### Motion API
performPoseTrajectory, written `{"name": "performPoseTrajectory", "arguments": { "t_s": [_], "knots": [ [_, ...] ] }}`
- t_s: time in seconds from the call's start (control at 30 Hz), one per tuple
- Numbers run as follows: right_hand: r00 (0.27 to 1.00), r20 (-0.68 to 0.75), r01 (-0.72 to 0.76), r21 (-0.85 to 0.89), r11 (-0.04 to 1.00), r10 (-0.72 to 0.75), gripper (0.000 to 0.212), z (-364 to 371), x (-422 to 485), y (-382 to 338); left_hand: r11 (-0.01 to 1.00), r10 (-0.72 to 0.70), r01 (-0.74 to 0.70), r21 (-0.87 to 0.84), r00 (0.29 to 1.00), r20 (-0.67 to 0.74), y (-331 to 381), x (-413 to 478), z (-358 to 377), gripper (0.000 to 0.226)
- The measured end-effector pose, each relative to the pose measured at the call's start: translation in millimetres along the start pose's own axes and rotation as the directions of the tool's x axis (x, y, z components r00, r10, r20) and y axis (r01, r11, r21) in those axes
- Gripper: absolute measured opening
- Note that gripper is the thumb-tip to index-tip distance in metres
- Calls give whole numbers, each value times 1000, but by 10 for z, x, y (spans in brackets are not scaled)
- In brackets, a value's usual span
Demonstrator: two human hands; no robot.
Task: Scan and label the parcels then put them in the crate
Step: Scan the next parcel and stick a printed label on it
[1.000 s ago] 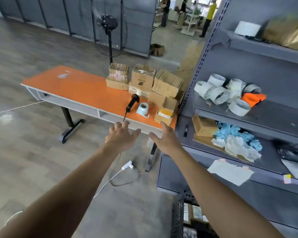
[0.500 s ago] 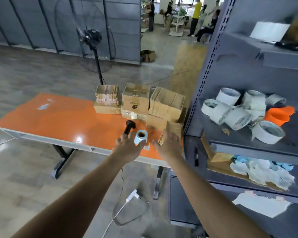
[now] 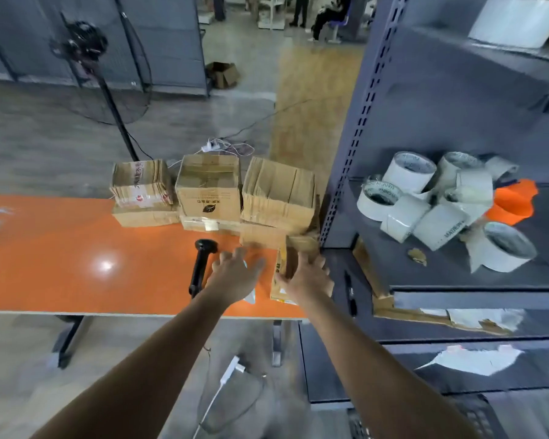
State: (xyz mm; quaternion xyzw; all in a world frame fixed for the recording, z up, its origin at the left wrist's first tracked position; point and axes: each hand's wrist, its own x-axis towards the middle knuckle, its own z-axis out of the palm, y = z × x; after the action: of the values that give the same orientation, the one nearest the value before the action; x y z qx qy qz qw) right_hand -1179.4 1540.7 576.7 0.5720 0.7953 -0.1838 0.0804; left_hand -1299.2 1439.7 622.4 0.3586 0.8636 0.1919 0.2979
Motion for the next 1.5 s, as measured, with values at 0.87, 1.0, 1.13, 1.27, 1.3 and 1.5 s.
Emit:
{"name": "performPoseTrajectory", "arguments": {
  "t_s": [0.87, 1.0, 1.13, 1.27, 1.3, 1.5],
  "knots": [
    [960, 178, -263, 840, 476, 215, 42, -136, -213, -1632, 890, 385, -332, -314, 915, 124, -1404, 888, -1333, 30],
    [985, 156, -171, 918, 359, 73, 43, -106, -188, -1760, 909, 272, -234, -345, 960, 67, -1469, 889, -1438, 30],
    [982, 146, -90, 920, 382, -121, 44, -107, -115, -1753, 916, 181, -162, -367, 983, 18, -1471, 896, -1526, 27],
    [963, 159, -63, 918, 393, -217, 50, -88, 18, -1771, 903, 115, -124, -411, 992, -47, -1446, 909, -1589, 26],
    [963, 161, -68, 922, 382, -217, 49, -79, 62, -1784, 895, 93, -111, -433, 994, -61, -1436, 919, -1594, 28],
    [959, 177, -100, 942, 321, -221, 37, 20, 230, -1840, 864, -66, 24, -503, 996, -66, -1435, 897, -1476, 40]
  ]
}}
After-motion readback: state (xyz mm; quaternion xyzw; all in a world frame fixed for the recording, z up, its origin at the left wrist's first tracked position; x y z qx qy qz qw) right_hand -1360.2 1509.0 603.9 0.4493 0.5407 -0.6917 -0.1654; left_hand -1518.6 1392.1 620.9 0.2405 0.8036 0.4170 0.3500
